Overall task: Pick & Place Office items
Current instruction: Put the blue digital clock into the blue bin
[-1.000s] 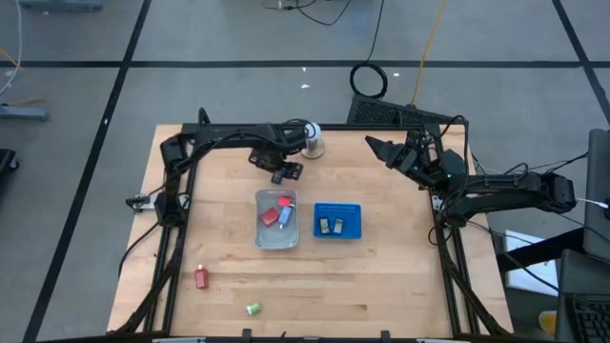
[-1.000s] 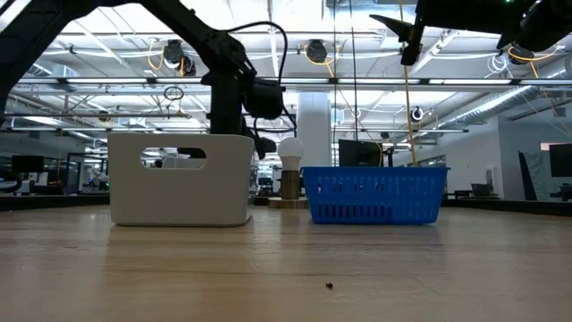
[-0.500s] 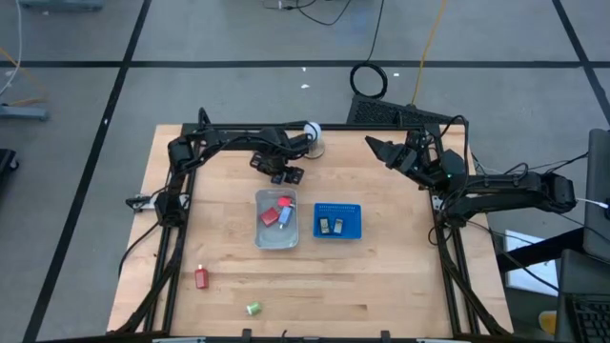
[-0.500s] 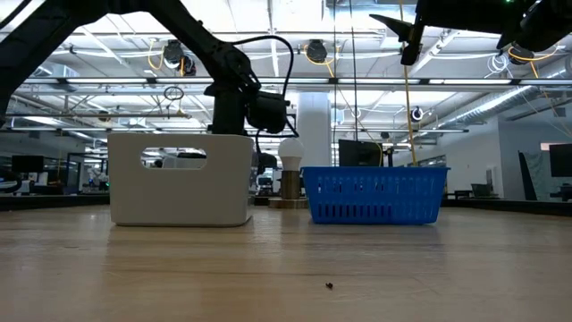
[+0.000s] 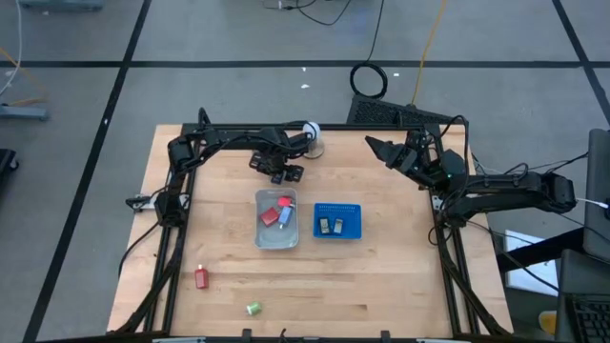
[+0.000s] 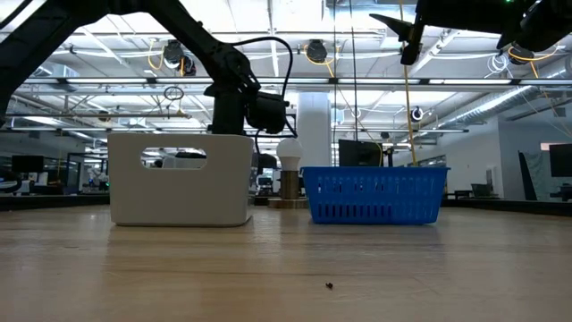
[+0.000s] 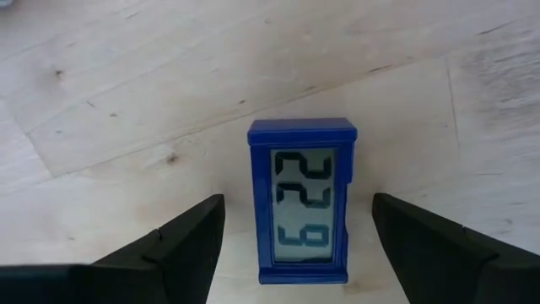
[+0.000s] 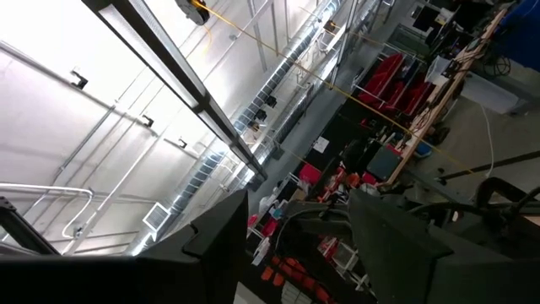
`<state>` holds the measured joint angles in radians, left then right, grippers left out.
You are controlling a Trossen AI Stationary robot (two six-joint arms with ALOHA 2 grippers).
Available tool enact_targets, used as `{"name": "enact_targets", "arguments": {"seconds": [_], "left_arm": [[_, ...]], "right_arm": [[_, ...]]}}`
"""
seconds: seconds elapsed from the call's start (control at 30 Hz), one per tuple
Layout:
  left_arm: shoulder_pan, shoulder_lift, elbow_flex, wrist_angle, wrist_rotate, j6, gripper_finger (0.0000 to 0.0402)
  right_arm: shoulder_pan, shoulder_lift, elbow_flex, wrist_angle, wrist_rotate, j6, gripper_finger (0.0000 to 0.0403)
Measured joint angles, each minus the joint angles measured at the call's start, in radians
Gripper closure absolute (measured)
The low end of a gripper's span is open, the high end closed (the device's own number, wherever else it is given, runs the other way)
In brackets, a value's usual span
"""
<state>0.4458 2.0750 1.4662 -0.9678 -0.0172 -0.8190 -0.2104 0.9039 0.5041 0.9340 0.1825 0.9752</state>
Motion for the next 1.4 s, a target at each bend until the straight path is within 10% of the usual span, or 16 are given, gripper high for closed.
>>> {"name": "enact_targets", "arguments": {"seconds": [0.4,1.4], "left_arm": [[-0.009,0.000,0.003,0.021,0.012,0.047,0.0272],[-0.024,-0.172,-0.002,0.019,0.079,0.072,0.0267]], "right_arm": [[0.000,0.000,0.000,0.005,0.000,-0.003,0.0206],[0.000,0.000,0.000,0.004,0.000,-0.042,0.0206]]}}
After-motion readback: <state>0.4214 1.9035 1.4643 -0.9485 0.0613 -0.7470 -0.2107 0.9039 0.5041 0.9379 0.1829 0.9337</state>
